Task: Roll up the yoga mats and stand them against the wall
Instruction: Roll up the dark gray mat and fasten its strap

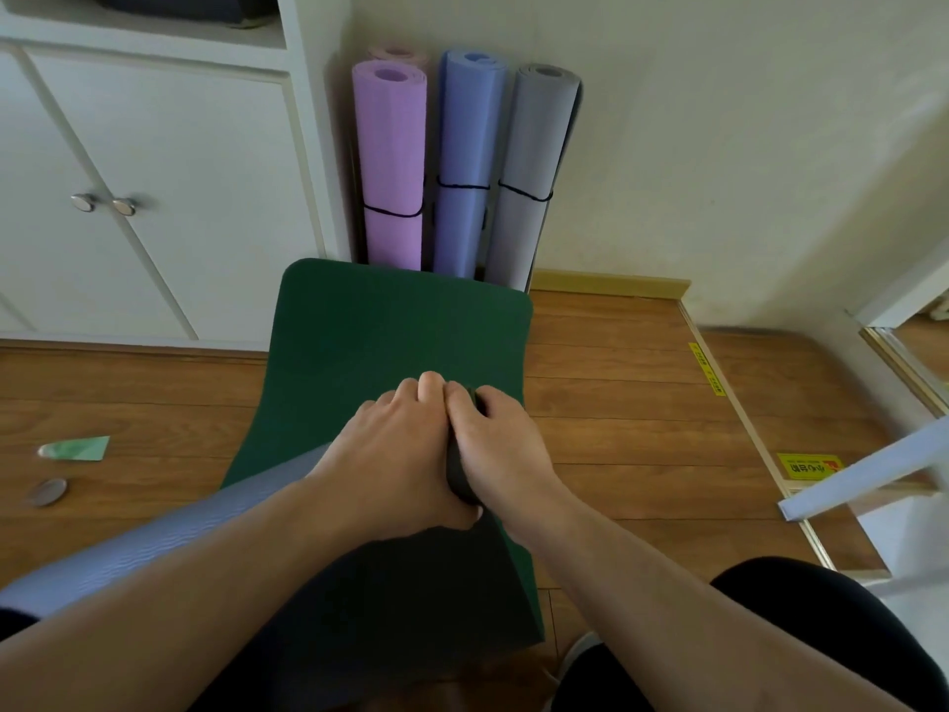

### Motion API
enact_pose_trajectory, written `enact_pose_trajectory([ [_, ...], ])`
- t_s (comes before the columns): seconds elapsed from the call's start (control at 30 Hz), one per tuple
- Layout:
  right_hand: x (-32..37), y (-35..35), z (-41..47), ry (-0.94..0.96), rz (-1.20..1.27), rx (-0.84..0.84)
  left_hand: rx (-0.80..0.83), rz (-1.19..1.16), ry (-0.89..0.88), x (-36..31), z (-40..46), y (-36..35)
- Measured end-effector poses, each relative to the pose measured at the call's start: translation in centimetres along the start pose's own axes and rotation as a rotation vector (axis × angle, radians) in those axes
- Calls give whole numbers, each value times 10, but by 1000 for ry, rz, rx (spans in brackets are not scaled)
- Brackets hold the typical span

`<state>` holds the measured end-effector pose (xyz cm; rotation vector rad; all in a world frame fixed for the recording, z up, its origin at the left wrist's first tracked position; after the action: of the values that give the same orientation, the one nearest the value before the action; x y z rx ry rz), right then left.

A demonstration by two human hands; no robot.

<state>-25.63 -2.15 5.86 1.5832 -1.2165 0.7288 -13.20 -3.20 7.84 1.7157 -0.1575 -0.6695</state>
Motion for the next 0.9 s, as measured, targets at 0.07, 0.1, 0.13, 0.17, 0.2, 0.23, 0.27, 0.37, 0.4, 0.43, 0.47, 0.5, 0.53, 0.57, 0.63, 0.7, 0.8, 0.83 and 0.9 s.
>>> enact_pose_trajectory([
  [0.07,6,7,-2,107,-35,-46,-37,17,-19,-3,0,4],
  [0.1,9,12,-3,157,-54,-63,-51,2,-26,-3,0,6],
  [0.13,12,17,-4,196,-77,-74,-51,-40,-31,-3,1,10],
  [0.17,14,23,-4,213,-103,-78,-33,-108,-27,0,1,16],
  [0.2,16,29,-4,212,-113,-74,-11,-184,-20,5,1,22],
  [0.23,18,36,-4,193,-99,-70,7,-240,-5,15,1,29],
  [0.27,17,46,-3,171,-76,-73,28,-263,20,28,1,35],
  [0.37,18,85,-1,172,31,-121,166,-217,97,80,-8,52],
  [0.4,18,97,-1,199,83,-141,203,-203,108,93,-12,56],
  [0.43,17,108,-1,222,139,-163,226,-196,112,102,-15,59],
  [0.47,18,116,-3,245,186,-179,237,-188,108,104,-16,61],
  [0.5,19,121,-5,269,225,-186,237,-164,101,101,-15,63],
  [0.53,20,122,-7,292,255,-187,231,-124,94,95,-13,62],
  [0.57,22,122,-10,311,270,-188,223,-75,88,88,-11,60],
  [0.63,23,117,-12,328,269,-193,217,13,57,74,-6,54],
  [0.7,19,108,-13,317,267,-172,226,77,23,67,-5,46],
  [0.8,16,101,-16,258,394,-161,183,122,19,64,-3,42],
  [0.83,16,100,-17,233,443,-171,155,140,25,64,-3,43],
  [0.9,14,95,-19,165,543,-176,111,173,41,65,0,47],
])
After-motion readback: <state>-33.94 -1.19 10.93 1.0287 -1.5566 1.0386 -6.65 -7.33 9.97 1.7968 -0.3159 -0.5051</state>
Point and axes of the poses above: each hand's wrist, its own z-axis towards the middle knuckle, its own y-axis out of the back of the hand, x = y × z, the point moved 3 cm from there along z, towards the middle knuckle, and after that the axes turned 6 degrees about x, right-handed, at the moved point
